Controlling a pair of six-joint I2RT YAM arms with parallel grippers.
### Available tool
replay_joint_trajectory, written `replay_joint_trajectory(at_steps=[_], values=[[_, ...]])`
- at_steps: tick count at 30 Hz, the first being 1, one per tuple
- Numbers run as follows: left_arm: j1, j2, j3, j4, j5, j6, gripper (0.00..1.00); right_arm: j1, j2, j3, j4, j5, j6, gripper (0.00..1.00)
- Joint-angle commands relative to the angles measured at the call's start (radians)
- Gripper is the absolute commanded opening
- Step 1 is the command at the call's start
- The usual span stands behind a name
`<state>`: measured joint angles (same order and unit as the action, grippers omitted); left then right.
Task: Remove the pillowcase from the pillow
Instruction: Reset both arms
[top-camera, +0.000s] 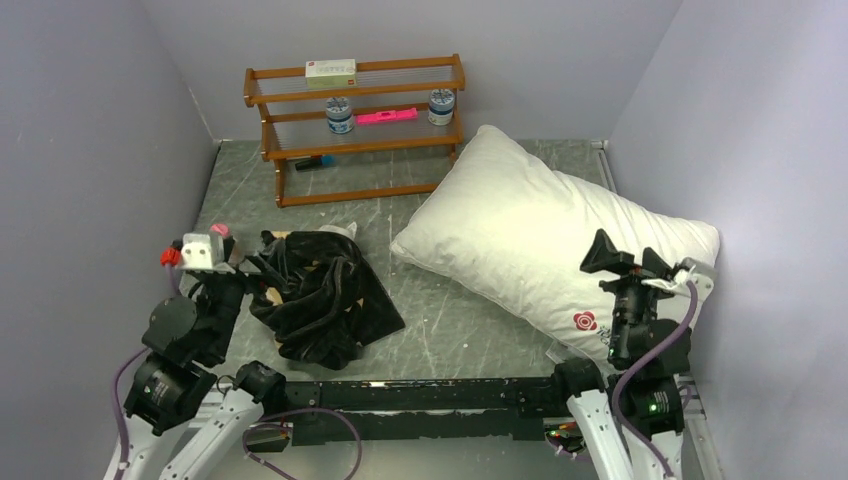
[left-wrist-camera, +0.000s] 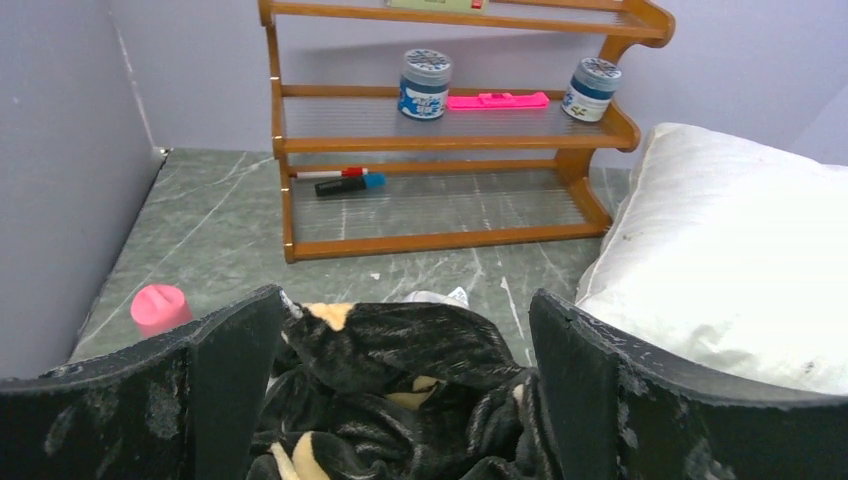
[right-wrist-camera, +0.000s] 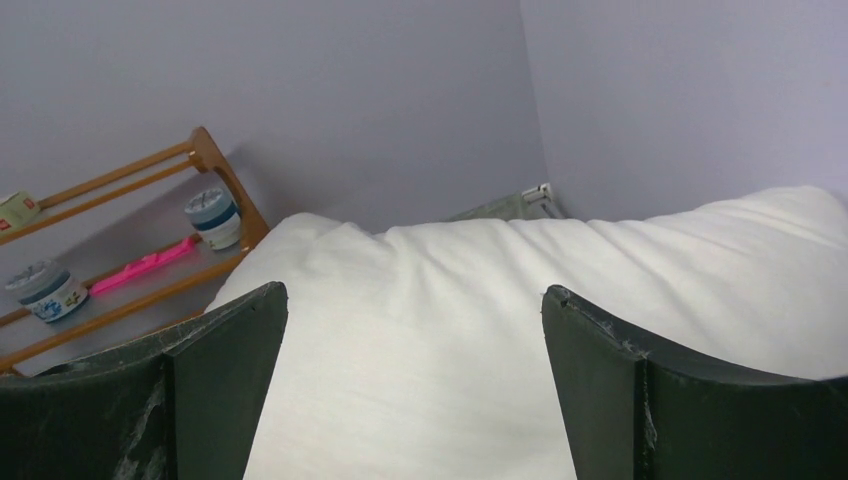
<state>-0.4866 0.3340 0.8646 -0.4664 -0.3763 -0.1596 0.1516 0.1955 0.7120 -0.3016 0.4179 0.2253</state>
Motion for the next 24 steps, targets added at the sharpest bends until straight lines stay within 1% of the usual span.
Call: replay_joint_trajectory(at_steps=[1,5,10,17,24], values=[[0.003,-0.101,-0.119,0.145,-0.062,0.034,0.96,-0.003,-0.089,-0.051,0.078,0.014,-0.082,1.0],[0.004,-0.164,-0.212,0.204,-0.09,0.018,0.97,-0.003,-0.091,-0.065,0.068,0.06,-0.078,1.0],[0.003,-0.179,-0.276,0.254,-0.123,0.031,0.96,-0.003,-0.117,-0.107,0.104,0.034,-0.096,1.0],[0.009,-0.161,-0.296,0.259,-0.133,0.048,0.96,-0.003,-0.128,-0.137,0.125,-0.029,-0.121,1.0],[0.022,-0.21,-0.316,0.281,-0.125,0.067,0.96,-0.003,-0.13,-0.144,0.134,-0.047,-0.127,1.0]])
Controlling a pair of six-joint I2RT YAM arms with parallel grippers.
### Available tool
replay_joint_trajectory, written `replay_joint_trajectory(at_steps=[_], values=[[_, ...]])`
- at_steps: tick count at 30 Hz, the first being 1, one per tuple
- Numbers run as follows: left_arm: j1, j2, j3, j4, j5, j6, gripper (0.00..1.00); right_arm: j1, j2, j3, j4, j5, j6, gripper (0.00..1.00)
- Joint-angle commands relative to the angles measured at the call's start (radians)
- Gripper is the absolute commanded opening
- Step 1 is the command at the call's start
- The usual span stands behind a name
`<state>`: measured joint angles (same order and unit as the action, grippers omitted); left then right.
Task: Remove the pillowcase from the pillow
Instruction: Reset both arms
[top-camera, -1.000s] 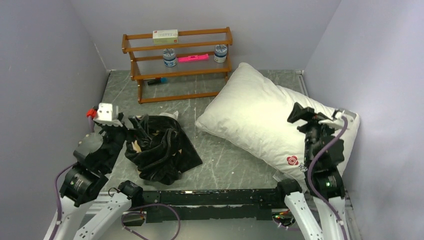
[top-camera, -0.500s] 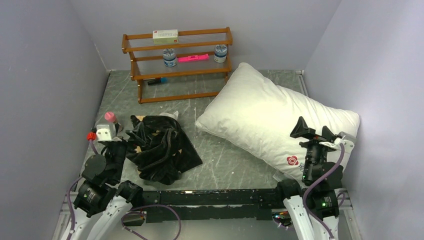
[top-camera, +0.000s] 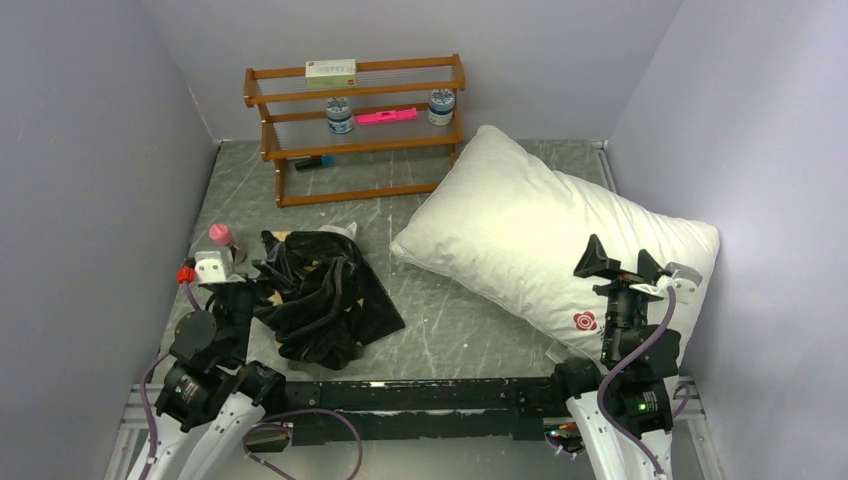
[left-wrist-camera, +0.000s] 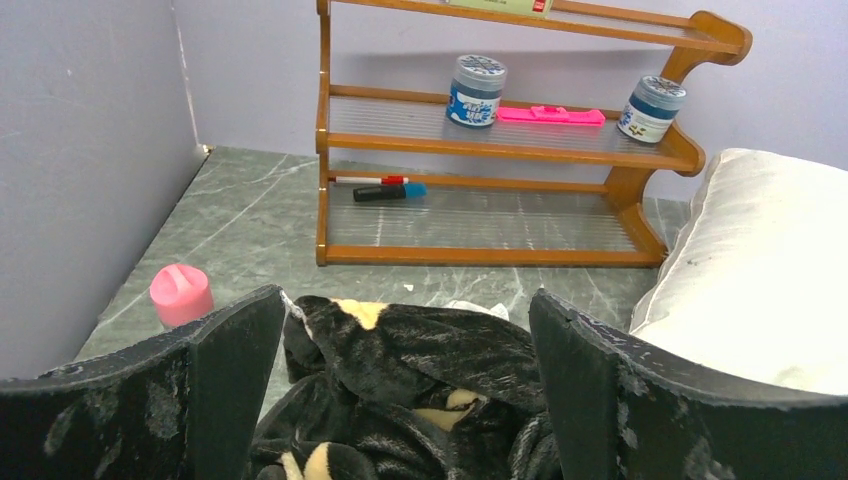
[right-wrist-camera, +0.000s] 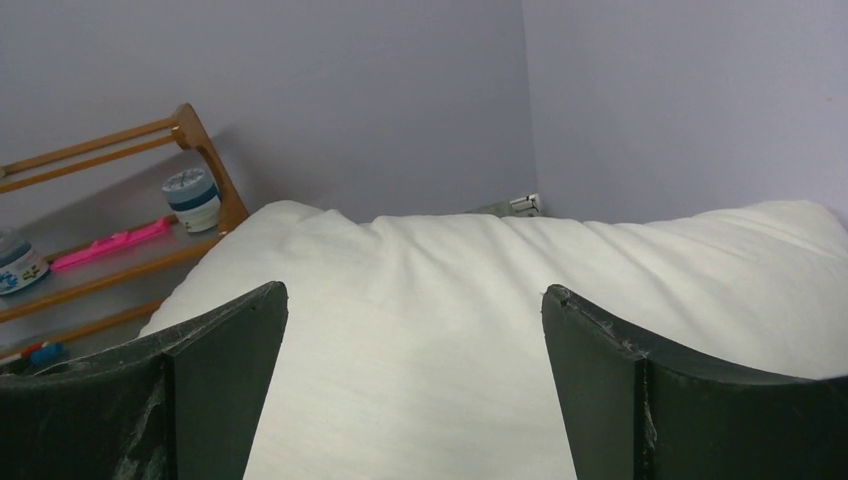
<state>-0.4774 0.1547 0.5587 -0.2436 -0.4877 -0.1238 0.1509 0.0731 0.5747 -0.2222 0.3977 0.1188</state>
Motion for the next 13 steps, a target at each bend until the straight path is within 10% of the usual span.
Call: replay_joint_trajectory(at_steps=[1,13], values=[[0.014,-0.037,-0.014,0.061,-0.012,0.034,0.96,-0.002,-0.006,-0.005,0.055,-0.03,-0.021,1.0],[0.016,-0.063,-0.022,0.064,-0.01,0.044,0.97,-0.002,-0.003,-0.005,0.057,-0.017,-0.014,1.0]])
